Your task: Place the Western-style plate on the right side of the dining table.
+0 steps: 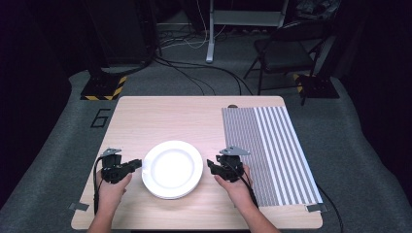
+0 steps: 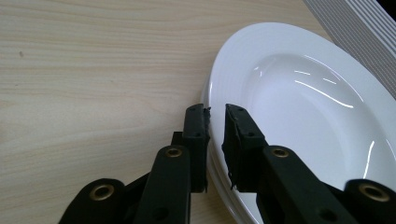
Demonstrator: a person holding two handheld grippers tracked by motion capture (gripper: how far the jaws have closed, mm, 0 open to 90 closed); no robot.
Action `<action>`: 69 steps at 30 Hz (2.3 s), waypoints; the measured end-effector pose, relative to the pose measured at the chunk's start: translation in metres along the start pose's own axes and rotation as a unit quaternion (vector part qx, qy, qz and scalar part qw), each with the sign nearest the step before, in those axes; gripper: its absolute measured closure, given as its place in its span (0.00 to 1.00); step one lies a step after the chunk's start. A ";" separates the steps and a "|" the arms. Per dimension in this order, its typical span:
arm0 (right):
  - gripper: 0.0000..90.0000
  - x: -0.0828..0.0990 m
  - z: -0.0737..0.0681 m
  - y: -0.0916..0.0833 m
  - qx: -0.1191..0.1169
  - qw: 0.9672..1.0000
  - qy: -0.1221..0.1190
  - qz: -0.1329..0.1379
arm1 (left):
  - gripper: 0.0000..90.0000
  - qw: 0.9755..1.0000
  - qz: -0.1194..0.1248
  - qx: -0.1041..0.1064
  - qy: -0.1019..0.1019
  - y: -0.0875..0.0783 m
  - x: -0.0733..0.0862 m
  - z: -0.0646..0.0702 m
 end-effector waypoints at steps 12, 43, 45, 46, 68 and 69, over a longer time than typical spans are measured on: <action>0.62 0.005 -0.004 0.004 -0.015 1.000 0.015 -0.013 | 0.96 1.000 -0.006 0.005 -0.007 0.003 0.003 0.000; 0.57 0.016 -0.040 0.017 -0.073 0.995 0.037 -0.049 | 0.96 1.000 -0.010 0.018 -0.023 0.005 0.009 0.001; 0.58 0.015 -0.040 0.015 -0.074 0.995 0.045 -0.048 | 0.96 1.000 -0.010 0.020 -0.022 0.006 0.009 0.000; 0.59 0.014 -0.040 0.014 -0.077 0.995 0.049 -0.046 | 0.96 1.000 -0.014 0.018 -0.022 0.006 0.010 0.000; 0.60 0.001 -0.028 0.003 -0.085 0.992 0.088 -0.026 | 0.97 0.999 -0.020 0.037 -0.017 0.017 0.013 0.009; 0.60 0.001 -0.028 0.003 -0.085 0.992 0.088 -0.026 | 0.97 0.999 -0.020 0.037 -0.017 0.017 0.013 0.009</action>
Point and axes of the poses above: each handheld gripper's, and its own axes: y roughly forward along the jaws, x roughly out of its underside, z roughly to its right, the point moved 7 cm from there along y, roughly forward along the jaws, and after that the axes turned 6 degrees about x, right-handed, at the moved point
